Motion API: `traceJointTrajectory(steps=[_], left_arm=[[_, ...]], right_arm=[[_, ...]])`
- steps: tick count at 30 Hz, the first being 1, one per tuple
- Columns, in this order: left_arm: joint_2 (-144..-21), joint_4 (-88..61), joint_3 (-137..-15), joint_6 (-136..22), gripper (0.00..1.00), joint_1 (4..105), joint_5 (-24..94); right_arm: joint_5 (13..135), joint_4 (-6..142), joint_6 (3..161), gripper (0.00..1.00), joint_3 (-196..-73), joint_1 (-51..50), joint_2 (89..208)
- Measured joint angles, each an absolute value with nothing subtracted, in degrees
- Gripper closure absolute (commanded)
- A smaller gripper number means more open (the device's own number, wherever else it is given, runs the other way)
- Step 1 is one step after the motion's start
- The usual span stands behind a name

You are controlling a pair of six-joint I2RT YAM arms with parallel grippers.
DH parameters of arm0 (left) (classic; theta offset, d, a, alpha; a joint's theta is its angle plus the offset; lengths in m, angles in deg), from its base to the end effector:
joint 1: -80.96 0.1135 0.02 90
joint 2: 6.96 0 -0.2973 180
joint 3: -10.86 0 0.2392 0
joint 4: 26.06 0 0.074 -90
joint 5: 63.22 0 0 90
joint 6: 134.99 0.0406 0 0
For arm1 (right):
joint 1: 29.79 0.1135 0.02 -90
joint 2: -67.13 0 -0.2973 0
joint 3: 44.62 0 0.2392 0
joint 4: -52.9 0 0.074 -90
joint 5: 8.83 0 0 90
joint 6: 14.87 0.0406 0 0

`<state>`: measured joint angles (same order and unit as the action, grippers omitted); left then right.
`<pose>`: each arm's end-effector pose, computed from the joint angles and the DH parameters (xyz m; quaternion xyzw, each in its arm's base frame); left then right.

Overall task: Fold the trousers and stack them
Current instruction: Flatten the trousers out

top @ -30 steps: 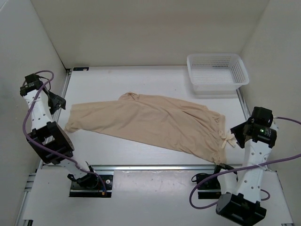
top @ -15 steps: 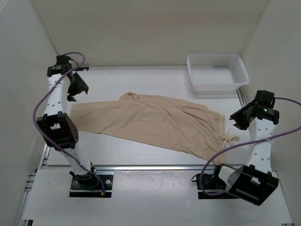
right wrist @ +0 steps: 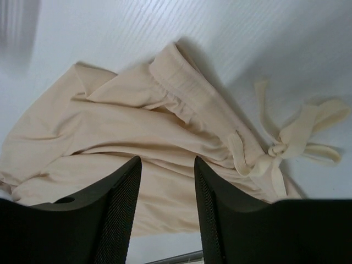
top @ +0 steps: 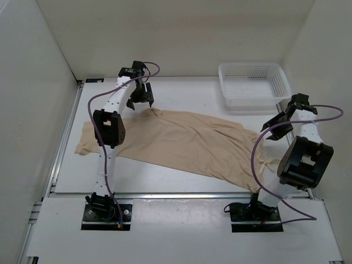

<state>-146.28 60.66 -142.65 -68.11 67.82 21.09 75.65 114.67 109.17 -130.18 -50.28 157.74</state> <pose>0.4992 -0.1124 0.2568 -0.0934 0.9828 -0.0006 0.1594 0.2884 -0.1036 0.2846 0.4396 0.8742 0.0705 0.1937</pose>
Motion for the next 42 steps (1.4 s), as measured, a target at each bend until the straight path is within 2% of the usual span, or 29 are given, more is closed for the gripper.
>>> traceJointTrajectory(steps=[16, 19, 22, 23, 24, 25, 26, 27, 29, 30, 38, 39, 40, 42], left_arm=[[-154.31, 58.78, -144.07, -66.86, 0.07, 66.57, 24.54], [-154.66, 58.71, -144.07, -66.53, 0.11, 66.55, 25.04], [-154.66, 58.67, -144.07, -66.18, 0.3, 66.55, 25.9], [-154.68, 58.65, -144.07, -66.23, 0.36, 66.55, 26.05], [-154.68, 58.58, -144.07, -66.1, 0.51, 66.55, 26.22], [-154.7, 58.47, -144.07, -65.94, 0.59, 66.53, 26.4], [-154.7, 58.4, -144.07, -65.88, 0.66, 66.53, 26.49], [-154.7, 58.34, -144.07, -65.86, 0.79, 66.53, 26.6], [-154.7, 58.3, -144.07, -65.83, 0.9, 66.53, 26.68], [-154.7, 58.3, -144.07, -65.77, 0.9, 66.53, 26.68], [-154.22, 57.27, -144.07, -65.59, 0.9, 66.53, 26.07], [-153.96, 57.03, -144.07, -65.59, 0.86, 66.55, 25.81], [-153.61, 56.81, -144.07, -65.66, 0.51, 66.55, 25.63], [-152.89, 56.44, -144.11, -65.86, 0.2, 66.66, 25.2]], right_arm=[[77.73, 111.72, 115.4, 0.49, -139.66, -46.07, 178.08], [79.15, 111.46, 117.35, 0.49, -140.58, -45.06, 179.94], [80.96, 111.42, 119.18, 0.5, -140.71, -44.58, 181.36], [81.45, 111.44, 119.77, 0.55, -140.75, -44.47, 181.69], [81.77, 111.57, 120.01, 0.61, -140.82, -44.27, 181.89], [82.45, 111.9, 120.27, 0.66, -140.89, -44.23, 181.91], [83.02, 112.14, 120.67, 0.76, -140.91, -44.16, 181.91], [83.41, 112.29, 120.86, 0.82, -140.93, -44.12, 181.93], [84.05, 112.53, 121.41, 0.94, -141.08, -44.01, 181.95], [84.29, 112.57, 121.54, 1.0, -141.13, -43.99, 181.95], [86.76, 112.4, 121.43, 1.0, -139.29, -43.57, 177.36], [87.15, 112.42, 121.26, 1.0, -139.05, -43.57, 176.12], [87.46, 112.49, 121.06, 0.96, -138.9, -43.57, 174.7], [87.78, 112.38, 120.47, 0.82, -138.87, -43.29, 172.71]])
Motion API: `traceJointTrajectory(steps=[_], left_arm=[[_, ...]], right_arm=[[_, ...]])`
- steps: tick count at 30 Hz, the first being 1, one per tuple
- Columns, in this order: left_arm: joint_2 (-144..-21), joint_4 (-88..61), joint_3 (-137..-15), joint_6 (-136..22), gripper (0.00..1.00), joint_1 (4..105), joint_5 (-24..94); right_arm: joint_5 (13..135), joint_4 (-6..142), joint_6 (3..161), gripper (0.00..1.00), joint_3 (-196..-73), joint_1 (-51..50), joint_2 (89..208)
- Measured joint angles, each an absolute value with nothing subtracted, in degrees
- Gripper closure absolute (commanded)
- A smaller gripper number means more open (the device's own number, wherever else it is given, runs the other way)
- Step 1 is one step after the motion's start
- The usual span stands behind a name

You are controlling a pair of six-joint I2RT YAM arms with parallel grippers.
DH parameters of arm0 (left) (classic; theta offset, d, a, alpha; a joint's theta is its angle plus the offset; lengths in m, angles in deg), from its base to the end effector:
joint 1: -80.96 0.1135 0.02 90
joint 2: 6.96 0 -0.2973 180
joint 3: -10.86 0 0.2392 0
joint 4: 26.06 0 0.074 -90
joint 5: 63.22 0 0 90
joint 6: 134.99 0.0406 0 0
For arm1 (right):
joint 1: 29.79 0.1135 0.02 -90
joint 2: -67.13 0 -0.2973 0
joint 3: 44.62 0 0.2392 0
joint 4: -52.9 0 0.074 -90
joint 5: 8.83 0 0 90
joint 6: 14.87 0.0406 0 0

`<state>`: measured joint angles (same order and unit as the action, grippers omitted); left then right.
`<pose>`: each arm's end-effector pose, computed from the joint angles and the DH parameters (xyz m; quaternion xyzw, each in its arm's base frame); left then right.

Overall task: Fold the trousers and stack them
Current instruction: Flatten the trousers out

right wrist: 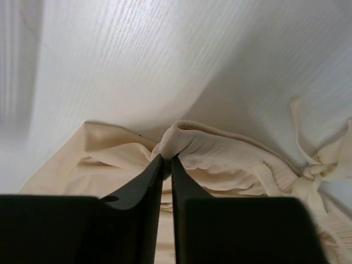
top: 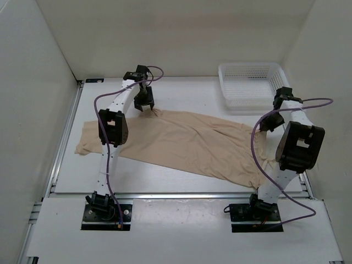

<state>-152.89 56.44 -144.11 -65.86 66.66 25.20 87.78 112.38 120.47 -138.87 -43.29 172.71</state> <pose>0.5188 -0.1311 0.2078 -0.0587 0.9878 -0.0304 0.1412 0.3606 -0.0914 0.2449 0.4919 0.8527 -0.0090 0.1756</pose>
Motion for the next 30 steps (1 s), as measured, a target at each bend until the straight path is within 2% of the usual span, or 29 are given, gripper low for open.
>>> traceJointTrajectory(steps=[1, 4, 7, 12, 15, 16, 19, 20, 21, 22, 23, 25, 30], left_arm=[[-152.58, 56.26, -144.2, -65.94, 0.03, 66.83, 25.0], [-152.23, 55.89, -144.97, -66.8, 0.0, 66.96, 24.58], [-152.25, 55.89, -145.62, -67.06, 0.0, 67.03, 24.58], [-153.83, 56.24, -147.44, -67.43, 0.0, 67.14, 24.58], [-155.2, 56.26, -148.18, -67.54, 0.07, 67.14, 24.67], [-155.6, 56.42, -148.33, -67.5, 0.09, 67.14, 24.67], [-156.69, 56.81, -148.31, -67.17, 0.35, 67.14, 24.91], [-157.02, 56.9, -148.18, -67.12, 0.48, 67.14, 24.96], [-157.32, 57.07, -148.05, -67.01, 0.77, 67.14, 25.07], [-157.54, 57.14, -147.9, -67.06, 0.89, 67.14, 25.15], [-157.65, 57.33, -147.74, -66.6, 0.89, 67.14, 25.26], [-157.67, 57.55, -147.66, -66.14, 0.89, 67.14, 25.33], [-155.09, 56.87, -146.56, -66.03, 0.89, 67.25, 21.98]], right_arm=[[87.96, 112.36, 120.1, 0.68, -138.87, -43.12, 171.94], [88.35, 112.27, 119.33, 0.46, -138.9, -42.46, 171.48], [88.33, 112.29, 118.88, 0.42, -138.92, -41.93, 172.25], [88.24, 112.44, 119.55, 0.42, -141.17, -41.39, 176.51], [87.63, 112.33, 120.03, 0.42, -143.84, -41.39, 180.66], [87.37, 112.25, 120.25, 0.43, -144.32, -41.39, 182.02], [86.67, 112.51, 121.06, 0.48, -144.45, -41.21, 184.34], [86.39, 112.53, 121.26, 0.49, -144.45, -41.1, 184.53], [86.52, 112.62, 121.37, 0.57, -144.45, -41.0, 184.55], [86.6, 112.57, 121.41, 0.64, -144.47, -41.0, 184.55], [86.78, 112.64, 121.56, 0.81, -144.45, -40.95, 184.6], [87.22, 112.68, 121.96, 1.0, -144.45, -40.91, 184.6], [88.83, 112.29, 122.29, 1.0, -143.49, -40.56, 182.22]])
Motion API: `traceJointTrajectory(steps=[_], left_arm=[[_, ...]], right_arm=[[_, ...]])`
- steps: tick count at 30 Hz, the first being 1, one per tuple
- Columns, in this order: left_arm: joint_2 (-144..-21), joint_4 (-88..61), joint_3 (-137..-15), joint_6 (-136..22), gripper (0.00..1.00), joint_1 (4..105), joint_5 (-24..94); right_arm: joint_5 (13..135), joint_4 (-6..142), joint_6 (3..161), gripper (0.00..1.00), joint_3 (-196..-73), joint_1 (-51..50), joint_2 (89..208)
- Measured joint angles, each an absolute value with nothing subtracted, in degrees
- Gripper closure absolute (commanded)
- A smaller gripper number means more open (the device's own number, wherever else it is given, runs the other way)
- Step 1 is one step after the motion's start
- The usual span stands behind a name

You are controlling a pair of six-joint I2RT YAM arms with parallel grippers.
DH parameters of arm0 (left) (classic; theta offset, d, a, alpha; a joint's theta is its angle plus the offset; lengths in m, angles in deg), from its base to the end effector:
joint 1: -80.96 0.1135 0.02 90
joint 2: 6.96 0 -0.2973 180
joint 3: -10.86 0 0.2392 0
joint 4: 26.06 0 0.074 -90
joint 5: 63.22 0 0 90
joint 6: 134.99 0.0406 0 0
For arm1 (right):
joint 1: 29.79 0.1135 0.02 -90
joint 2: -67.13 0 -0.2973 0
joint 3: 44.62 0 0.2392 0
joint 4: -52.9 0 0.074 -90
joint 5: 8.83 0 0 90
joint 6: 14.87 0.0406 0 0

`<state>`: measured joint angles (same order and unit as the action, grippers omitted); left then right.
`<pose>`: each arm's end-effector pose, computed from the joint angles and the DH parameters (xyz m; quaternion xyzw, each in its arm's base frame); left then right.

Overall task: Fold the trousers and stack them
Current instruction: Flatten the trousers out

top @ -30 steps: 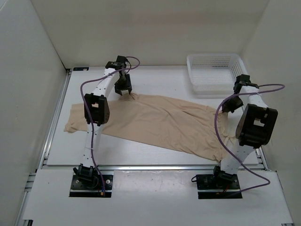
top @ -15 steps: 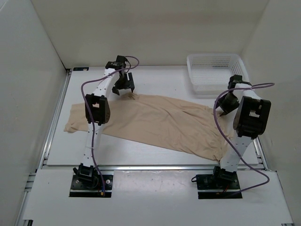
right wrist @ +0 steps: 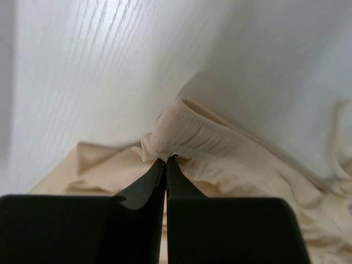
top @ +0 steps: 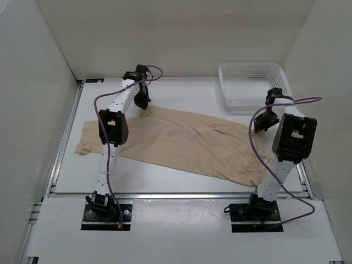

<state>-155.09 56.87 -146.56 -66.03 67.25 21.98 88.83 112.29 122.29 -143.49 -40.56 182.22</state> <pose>0.5262 -0.1249 0.1993 -0.0692 0.9866 -0.0029 0.1480 0.3960 -0.0808 0.2053 0.4867 0.8620 -0.0239 0.1394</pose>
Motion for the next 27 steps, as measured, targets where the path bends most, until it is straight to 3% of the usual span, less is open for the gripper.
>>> traceJointTrajectory(steps=[10, 16, 27], left_arm=[[-134.85, 53.64, -146.3, -66.47, 0.89, 73.76, 21.02], [-125.13, 52.68, -146.37, -66.14, 0.89, 76.19, 21.2], [-133.39, 52.37, -149.99, -65.55, 0.89, 75.6, 26.75]], right_arm=[[94.73, 112.25, 121.17, 1.0, -136.86, -40.16, 159.83], [96.22, 112.62, 120.95, 1.0, -134.35, -40.23, 155.24], [98.08, 114.24, 120.3, 1.0, -136.86, -40.73, 156.64]])
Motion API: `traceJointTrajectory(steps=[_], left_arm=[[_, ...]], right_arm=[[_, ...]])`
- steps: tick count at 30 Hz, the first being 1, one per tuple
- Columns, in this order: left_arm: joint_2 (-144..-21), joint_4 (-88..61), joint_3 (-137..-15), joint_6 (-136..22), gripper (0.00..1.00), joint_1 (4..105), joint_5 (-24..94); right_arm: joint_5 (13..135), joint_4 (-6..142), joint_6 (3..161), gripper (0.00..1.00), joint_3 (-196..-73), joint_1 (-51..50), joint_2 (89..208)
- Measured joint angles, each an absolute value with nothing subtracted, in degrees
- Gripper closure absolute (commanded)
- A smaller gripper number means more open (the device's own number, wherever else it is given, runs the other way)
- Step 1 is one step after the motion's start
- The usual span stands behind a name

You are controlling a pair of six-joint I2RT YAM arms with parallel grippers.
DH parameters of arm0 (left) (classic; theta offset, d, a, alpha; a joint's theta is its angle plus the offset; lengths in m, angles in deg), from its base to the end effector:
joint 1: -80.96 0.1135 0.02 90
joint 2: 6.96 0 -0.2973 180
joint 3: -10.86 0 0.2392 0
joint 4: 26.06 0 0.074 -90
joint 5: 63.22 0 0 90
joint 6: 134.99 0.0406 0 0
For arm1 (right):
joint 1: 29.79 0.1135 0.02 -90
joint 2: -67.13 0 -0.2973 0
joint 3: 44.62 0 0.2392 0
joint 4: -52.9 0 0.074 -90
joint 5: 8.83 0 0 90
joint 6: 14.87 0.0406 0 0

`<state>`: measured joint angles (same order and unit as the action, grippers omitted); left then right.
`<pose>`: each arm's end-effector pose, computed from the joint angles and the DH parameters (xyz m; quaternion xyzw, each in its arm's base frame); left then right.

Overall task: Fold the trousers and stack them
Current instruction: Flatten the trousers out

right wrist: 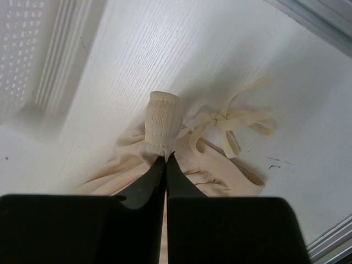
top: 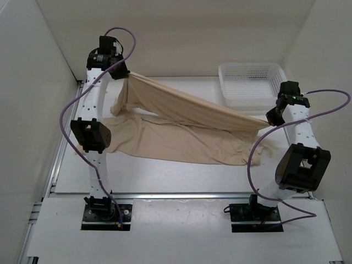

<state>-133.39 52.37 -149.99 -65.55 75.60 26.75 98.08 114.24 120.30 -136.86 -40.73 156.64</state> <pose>0.4742 -0.0445 0.4083 -0.1218 0.9124 -0.0874 0.3808 0.3072 -0.0714 0.3259 0.4830 0.8217 -0.0565 0.2974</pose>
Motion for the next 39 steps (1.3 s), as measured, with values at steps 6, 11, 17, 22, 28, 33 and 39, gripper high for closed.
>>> traceJointTrajectory(steps=[6, 11, 17, 22, 28, 33, 39], left_arm=[[-128.8, 49.64, -132.73, -66.05, 0.89, 74.53, 31.25], [-119.25, 48.85, -109.34, -65.94, 0.02, 65.89, 30.66], [-118.9, 51.3, -108.16, -67.43, 0.78, 62.92, 28.21], [-122.61, 51.24, -115.31, -67.91, 0.4, 75.77, 26.44], [-136.19, 51.0, -127.35, -69.77, 0.25, 84.82, 28.19], [-146.39, 51.72, -132.49, -70.69, 0.25, 84.6, 29.74], [-150.18, 53.05, -135.07, -71.98, 0.6, 84.19, 30.62]], right_arm=[[99.32, 114.96, 120.21, 1.0, -137.28, -42.9, 156.34], [100.35, 115.61, 120.27, 1.0, -136.49, -45.98, 154.54], [100.64, 115.96, 120.17, 1.0, -136.16, -46.81, 154.04], [100.48, 115.92, 119.86, 1.0, -136.16, -46.77, 154.04], [99.26, 115.63, 119.66, 1.0, -136.16, -46.77, 154.04], [98.56, 115.59, 119.58, 1.0, -136.16, -46.77, 154.04], [98.28, 115.48, 119.53, 1.0, -136.16, -46.77, 154.04]])
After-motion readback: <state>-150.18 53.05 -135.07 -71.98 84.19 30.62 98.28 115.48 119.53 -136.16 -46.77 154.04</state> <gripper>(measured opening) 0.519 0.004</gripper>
